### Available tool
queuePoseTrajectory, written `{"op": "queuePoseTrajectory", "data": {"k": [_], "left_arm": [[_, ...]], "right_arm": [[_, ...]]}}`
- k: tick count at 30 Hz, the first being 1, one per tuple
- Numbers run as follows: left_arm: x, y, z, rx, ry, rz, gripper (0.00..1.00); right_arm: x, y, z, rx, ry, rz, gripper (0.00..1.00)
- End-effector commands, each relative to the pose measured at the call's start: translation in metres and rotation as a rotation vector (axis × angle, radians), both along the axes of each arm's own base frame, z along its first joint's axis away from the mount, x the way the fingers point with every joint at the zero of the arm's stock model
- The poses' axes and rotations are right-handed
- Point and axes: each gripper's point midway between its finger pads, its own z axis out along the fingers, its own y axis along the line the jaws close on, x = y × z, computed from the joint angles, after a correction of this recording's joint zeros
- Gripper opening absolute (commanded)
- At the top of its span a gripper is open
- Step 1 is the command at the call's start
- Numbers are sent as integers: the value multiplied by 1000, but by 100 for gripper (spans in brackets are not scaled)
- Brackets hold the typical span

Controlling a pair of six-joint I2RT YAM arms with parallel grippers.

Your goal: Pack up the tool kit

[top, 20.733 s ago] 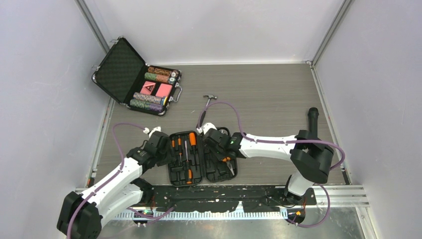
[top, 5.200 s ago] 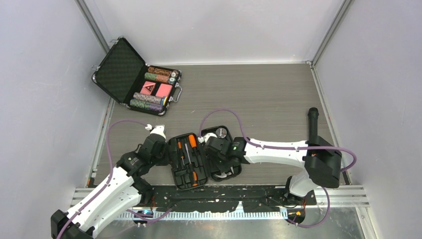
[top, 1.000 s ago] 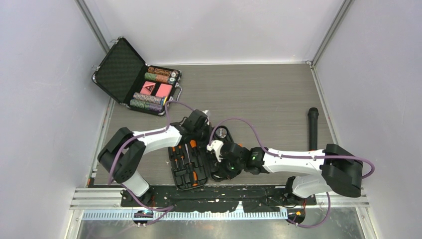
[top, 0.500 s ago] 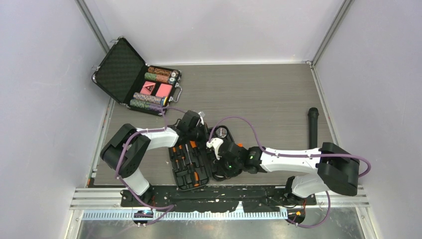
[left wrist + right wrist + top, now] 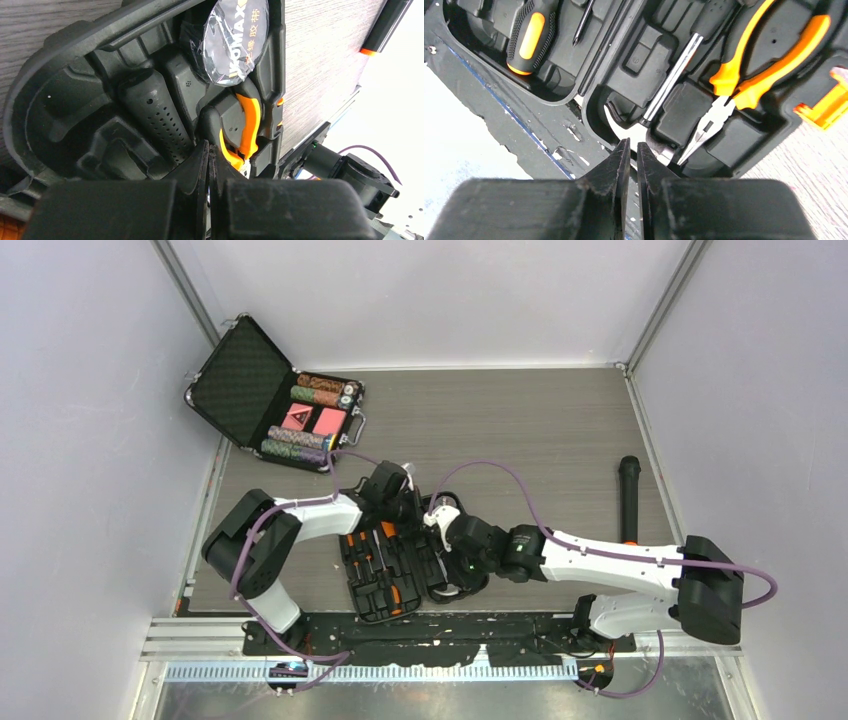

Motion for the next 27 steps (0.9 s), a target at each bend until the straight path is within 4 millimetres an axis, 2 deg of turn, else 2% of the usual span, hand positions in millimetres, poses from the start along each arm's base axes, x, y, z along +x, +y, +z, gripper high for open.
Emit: {"op": "queuePoseTrajectory", "data": {"k": [1, 4, 6, 8, 11, 14, 21, 27], "left_arm": [[8, 10, 6, 70, -61, 8, 8], [19, 5, 38, 59, -143, 4, 23], [23, 4, 61, 68, -210, -3, 30], [26, 4, 80, 75, -268, -7, 32], [28, 2, 93, 66, -299, 2, 32], [25, 3, 81, 85, -268, -1, 31], [15, 10, 35, 154, -162, -2, 21], [11, 11, 16, 184, -122, -14, 15]], "right_arm": [[8, -9, 19, -32, -34, -53, 16], [7, -10, 19, -21, -32, -58, 16], [6, -9, 21, -8, -31, -58, 17], [6, -7, 22, -3, -29, -57, 17], [5, -5, 20, 1, -21, -51, 17], [4, -1, 19, 11, -13, -48, 17], [1, 7, 10, 10, 7, -31, 17], [-2, 7, -4, -27, 20, -22, 17]]}}
